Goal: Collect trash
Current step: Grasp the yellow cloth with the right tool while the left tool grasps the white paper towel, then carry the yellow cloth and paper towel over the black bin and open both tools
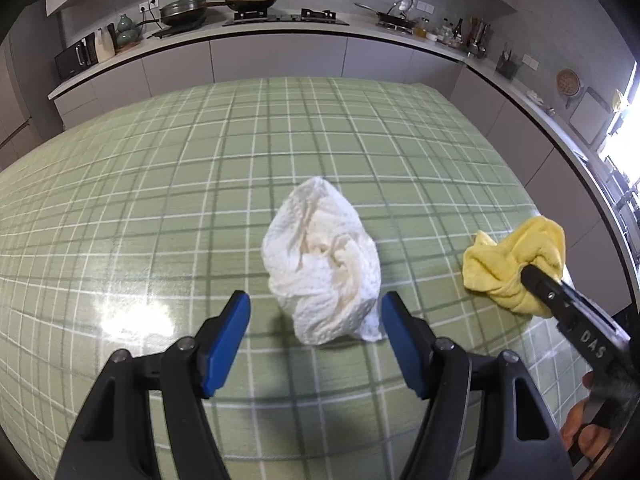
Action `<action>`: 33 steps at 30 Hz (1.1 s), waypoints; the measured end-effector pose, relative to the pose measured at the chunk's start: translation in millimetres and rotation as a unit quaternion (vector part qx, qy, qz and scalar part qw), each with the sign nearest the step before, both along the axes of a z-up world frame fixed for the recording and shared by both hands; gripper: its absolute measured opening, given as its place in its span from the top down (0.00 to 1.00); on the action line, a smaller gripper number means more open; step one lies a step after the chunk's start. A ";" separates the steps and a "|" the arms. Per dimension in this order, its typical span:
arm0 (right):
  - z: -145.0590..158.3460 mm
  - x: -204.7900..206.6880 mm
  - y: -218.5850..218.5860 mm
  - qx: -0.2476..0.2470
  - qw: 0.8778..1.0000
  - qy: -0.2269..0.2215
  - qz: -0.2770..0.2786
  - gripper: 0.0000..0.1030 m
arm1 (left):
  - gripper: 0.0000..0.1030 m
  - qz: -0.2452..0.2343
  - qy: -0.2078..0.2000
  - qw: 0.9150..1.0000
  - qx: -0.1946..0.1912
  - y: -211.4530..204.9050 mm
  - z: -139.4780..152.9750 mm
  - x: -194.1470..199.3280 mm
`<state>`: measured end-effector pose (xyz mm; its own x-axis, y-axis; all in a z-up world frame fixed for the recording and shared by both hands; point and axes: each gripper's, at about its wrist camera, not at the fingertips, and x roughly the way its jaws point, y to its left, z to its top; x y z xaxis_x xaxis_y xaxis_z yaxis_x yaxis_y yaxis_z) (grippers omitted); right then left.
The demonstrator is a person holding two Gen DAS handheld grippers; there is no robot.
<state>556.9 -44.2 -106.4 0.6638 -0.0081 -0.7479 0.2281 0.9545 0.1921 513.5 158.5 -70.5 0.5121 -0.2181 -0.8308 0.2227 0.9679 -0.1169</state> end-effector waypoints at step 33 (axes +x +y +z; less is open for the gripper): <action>5.9 -10.9 9.2 0.015 1.000 0.003 0.021 0.64 | 0.67 -0.019 -0.002 1.000 -0.010 2.9 -5.2 -15.6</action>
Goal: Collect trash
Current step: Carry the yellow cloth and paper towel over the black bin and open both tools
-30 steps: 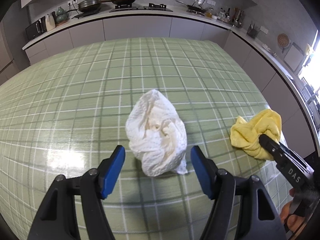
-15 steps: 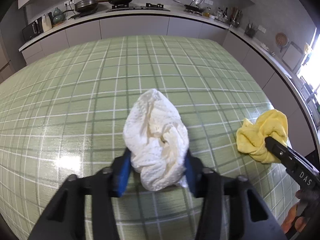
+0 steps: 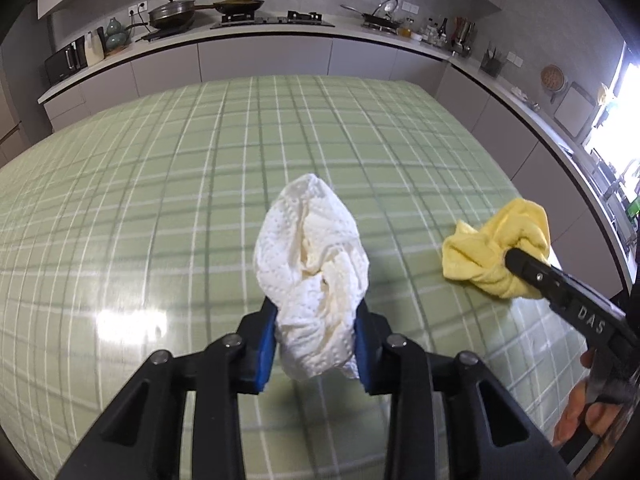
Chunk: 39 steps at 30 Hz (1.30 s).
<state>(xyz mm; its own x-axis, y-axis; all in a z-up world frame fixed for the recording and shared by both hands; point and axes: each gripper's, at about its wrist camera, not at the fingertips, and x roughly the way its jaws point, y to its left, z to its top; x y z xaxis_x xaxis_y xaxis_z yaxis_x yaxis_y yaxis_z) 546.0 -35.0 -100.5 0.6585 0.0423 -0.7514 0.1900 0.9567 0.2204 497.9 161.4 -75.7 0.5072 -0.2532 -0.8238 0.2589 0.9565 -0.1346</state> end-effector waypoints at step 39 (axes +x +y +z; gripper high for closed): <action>26.9 -72.7 -19.3 0.002 0.998 -0.030 0.063 0.65 | 0.66 0.026 -0.046 0.999 -0.012 -17.5 30.7 -74.8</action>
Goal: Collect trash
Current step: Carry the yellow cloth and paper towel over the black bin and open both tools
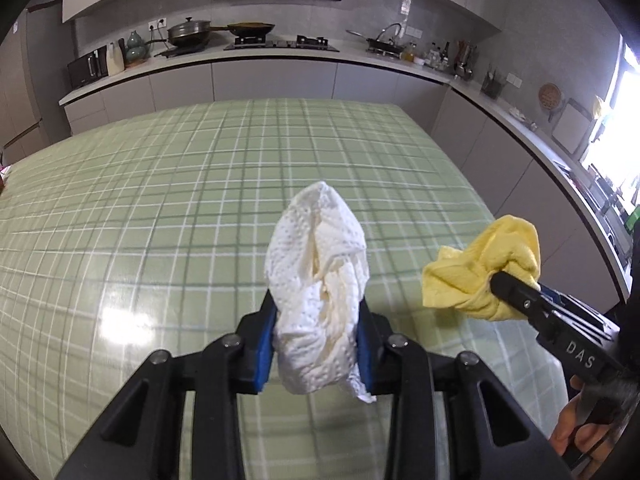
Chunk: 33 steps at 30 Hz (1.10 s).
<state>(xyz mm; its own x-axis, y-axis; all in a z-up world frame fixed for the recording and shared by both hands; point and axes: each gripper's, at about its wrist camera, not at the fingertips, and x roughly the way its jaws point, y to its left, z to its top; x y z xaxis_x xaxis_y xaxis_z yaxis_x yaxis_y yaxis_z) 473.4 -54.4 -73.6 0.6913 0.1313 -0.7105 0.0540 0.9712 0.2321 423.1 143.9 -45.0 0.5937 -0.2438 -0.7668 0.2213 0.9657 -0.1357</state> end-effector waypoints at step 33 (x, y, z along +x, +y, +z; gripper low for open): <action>-3.7 -209.9 -274.4 -0.013 0.992 0.011 -0.124 0.65 | 0.66 -0.119 0.017 0.992 -0.045 -235.3 5.2 -121.6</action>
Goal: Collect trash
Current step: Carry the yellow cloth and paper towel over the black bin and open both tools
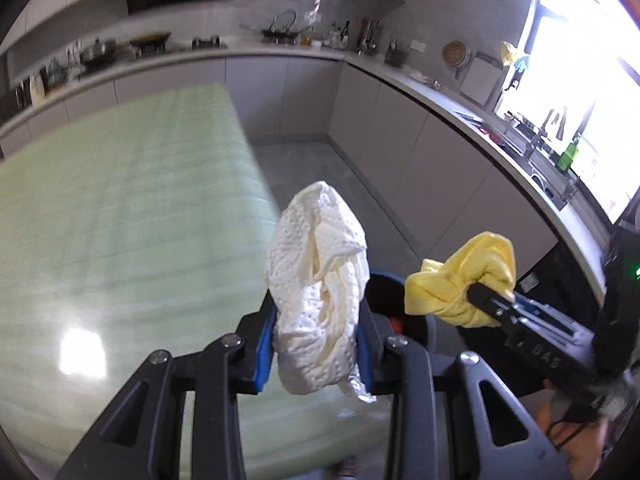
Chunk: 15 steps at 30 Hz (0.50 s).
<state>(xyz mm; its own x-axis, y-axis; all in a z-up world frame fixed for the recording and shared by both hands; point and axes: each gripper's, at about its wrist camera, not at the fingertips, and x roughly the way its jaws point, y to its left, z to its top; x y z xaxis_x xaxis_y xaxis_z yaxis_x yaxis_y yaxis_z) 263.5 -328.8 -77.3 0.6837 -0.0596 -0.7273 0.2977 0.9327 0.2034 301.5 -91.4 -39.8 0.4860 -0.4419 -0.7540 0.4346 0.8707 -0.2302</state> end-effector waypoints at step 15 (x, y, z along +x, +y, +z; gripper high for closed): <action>-96.0 35.4 -90.9 -0.003 0.992 0.099 0.084 0.62 | 0.61 0.054 0.082 0.992 0.083 -111.4 -100.6 8.8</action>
